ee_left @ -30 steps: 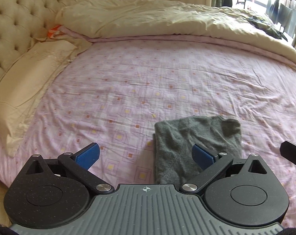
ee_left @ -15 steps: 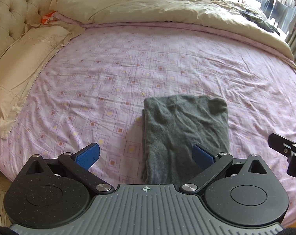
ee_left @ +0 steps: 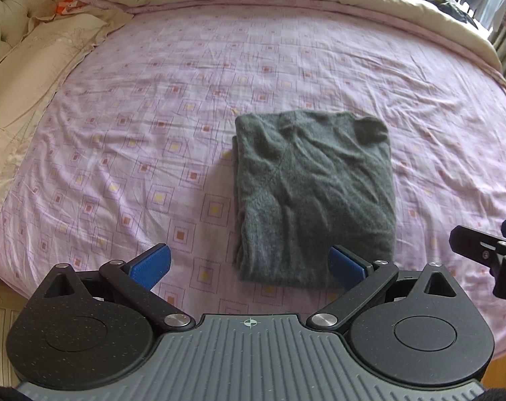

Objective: Fold small clothes

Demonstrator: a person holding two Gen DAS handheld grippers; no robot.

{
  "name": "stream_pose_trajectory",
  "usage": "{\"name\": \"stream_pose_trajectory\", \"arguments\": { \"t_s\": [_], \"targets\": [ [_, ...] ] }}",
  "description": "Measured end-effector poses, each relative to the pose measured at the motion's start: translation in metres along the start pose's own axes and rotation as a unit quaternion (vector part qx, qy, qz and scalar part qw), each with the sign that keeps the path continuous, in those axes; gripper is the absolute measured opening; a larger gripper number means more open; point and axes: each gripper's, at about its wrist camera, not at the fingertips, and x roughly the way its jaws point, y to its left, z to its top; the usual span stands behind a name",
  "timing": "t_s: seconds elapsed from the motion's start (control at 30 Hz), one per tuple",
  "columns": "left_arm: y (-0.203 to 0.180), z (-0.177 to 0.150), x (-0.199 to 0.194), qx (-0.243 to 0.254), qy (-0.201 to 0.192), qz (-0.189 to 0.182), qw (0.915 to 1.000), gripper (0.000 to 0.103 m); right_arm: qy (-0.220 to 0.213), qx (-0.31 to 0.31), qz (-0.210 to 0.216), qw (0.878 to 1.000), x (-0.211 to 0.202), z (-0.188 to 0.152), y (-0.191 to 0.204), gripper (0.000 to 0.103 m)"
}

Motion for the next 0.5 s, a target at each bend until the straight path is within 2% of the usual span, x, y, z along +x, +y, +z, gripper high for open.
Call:
{"name": "stream_pose_trajectory", "arguments": {
  "t_s": [0.5],
  "targets": [
    [0.001, -0.007, 0.018, -0.003, 0.043, -0.008, 0.9990, 0.101, 0.010, 0.019, -0.003, 1.000, 0.007, -0.002, 0.002, 0.102]
  ]
}}
